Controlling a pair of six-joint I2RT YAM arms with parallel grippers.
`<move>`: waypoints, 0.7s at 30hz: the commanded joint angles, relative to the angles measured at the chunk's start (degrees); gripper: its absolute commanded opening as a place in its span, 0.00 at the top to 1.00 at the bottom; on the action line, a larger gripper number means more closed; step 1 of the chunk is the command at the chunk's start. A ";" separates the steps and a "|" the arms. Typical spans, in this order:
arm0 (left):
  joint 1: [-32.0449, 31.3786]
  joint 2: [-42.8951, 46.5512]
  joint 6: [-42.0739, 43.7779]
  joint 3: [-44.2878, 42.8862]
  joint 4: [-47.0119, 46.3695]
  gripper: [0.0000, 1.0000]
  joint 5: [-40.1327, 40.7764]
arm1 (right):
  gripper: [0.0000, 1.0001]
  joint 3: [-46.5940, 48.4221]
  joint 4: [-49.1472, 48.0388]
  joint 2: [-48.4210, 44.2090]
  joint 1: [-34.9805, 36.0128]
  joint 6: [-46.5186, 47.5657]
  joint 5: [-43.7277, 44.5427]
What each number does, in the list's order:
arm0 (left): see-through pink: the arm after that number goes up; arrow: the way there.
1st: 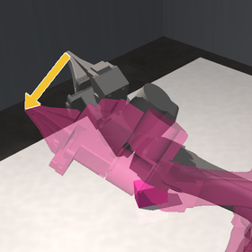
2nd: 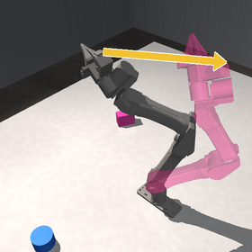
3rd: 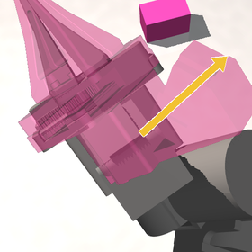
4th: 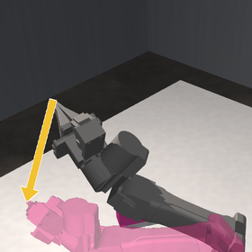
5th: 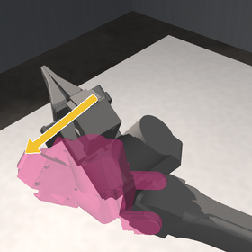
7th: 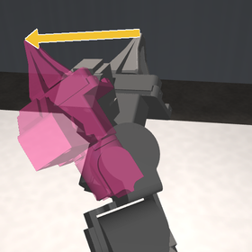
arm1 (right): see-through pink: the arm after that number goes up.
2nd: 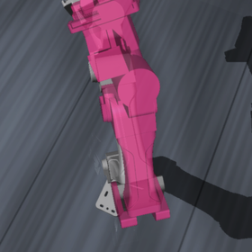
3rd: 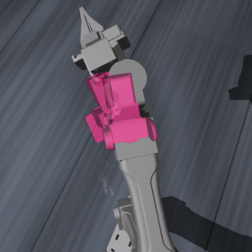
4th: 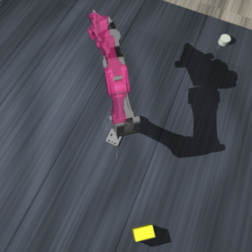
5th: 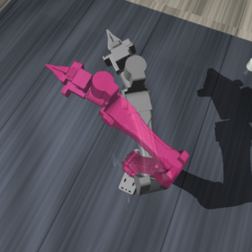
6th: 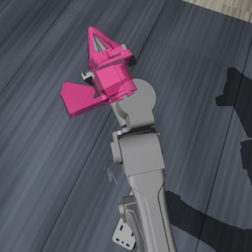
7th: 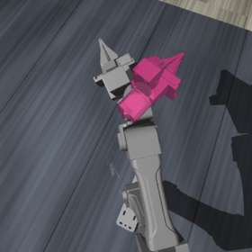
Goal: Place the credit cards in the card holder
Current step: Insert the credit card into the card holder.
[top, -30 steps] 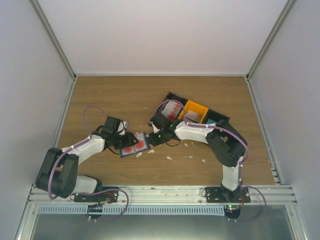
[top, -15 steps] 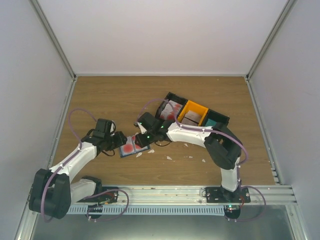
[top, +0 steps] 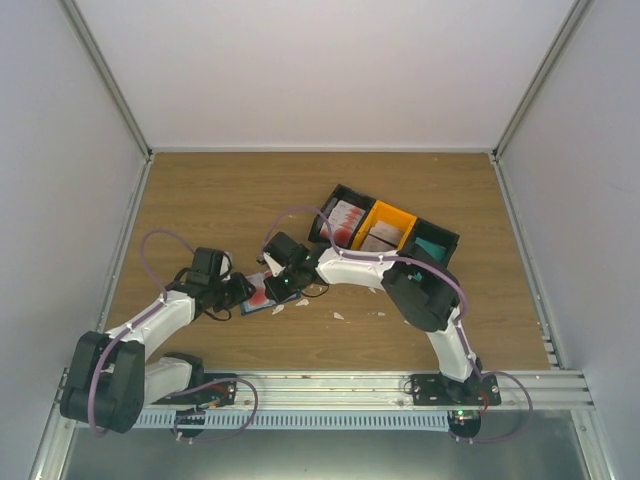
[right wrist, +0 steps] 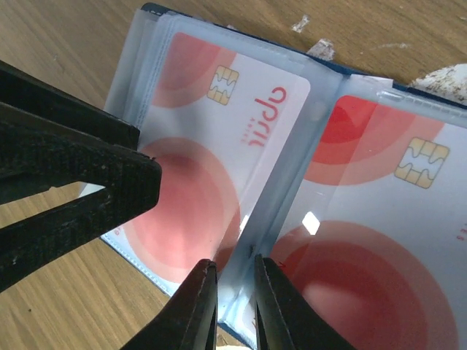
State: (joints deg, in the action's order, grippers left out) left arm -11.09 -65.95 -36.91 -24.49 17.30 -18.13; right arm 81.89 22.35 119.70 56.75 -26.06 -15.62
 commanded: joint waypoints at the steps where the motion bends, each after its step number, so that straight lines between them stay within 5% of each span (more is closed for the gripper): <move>1: 0.52 0.17 -0.85 1.27 -3.50 0.66 0.00 | 0.83 1.28 2.67 2.30 -0.74 -0.41 0.77; 12: 0.48 1.53 -1.49 1.35 -1.57 0.62 2.08 | 0.87 1.94 6.16 3.70 -1.29 0.49 3.74; 21: 0.49 0.82 -2.54 2.83 -3.00 0.70 0.50 | 0.90 3.91 9.16 5.02 -0.42 2.60 7.61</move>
State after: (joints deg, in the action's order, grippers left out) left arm -11.07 -65.30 -38.61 -23.09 16.05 -16.80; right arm 85.17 25.82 121.80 56.18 -25.39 -13.52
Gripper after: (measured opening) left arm 0.304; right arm 0.101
